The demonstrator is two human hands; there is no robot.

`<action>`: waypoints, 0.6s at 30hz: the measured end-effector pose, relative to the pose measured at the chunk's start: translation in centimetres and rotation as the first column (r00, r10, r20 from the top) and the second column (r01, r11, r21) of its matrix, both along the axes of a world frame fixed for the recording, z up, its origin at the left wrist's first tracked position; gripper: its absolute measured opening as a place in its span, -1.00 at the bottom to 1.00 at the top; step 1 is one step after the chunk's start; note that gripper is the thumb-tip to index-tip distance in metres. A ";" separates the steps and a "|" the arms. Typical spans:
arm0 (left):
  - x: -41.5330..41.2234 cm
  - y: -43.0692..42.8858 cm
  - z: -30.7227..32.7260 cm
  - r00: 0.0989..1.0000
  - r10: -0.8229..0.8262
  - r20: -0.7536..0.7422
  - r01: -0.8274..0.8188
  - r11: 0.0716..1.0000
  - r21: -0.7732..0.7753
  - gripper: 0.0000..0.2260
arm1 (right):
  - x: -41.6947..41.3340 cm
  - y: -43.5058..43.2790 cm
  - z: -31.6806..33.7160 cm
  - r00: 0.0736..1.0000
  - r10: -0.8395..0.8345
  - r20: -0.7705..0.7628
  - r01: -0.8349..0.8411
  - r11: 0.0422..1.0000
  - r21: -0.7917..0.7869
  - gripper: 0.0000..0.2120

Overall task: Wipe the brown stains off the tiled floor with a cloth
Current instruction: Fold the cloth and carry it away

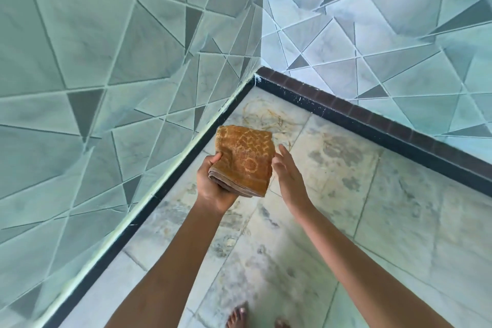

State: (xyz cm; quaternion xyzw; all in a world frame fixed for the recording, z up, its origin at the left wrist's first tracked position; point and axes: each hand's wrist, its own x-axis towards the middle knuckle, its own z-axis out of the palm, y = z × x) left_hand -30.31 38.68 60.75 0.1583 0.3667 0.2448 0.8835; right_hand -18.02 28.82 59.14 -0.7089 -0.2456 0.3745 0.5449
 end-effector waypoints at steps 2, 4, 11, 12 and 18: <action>-0.6 -1.5 3.8 1.000 -0.002 -0.020 0.003 1.000 0.011 -0.61 | -1.3 -1.2 3.6 0.998 -0.033 -0.059 0.034 0.999 0.014 -0.44; -2.1 -3.1 9.1 0.999 -0.028 -0.025 0.029 0.999 0.035 -0.61 | -2.8 -2.8 9.4 0.988 -0.071 -0.134 0.075 0.997 0.029 -0.41; -6.4 -10.2 20.0 0.997 -0.081 -0.012 0.082 0.983 0.162 -0.62 | -7.3 -9.6 21.8 0.964 -0.047 -0.261 0.111 0.966 0.233 -0.57; -6.9 -11.4 20.9 0.997 -0.078 -0.012 0.079 0.980 0.180 -0.62 | -7.6 -10.5 22.5 0.962 -0.042 -0.270 0.111 0.963 0.247 -0.63; -8.8 -19.2 24.7 0.997 -0.052 -0.063 0.069 0.948 0.311 -0.69 | -8.1 -18.0 25.2 0.972 0.027 -0.233 0.051 0.946 0.321 -0.69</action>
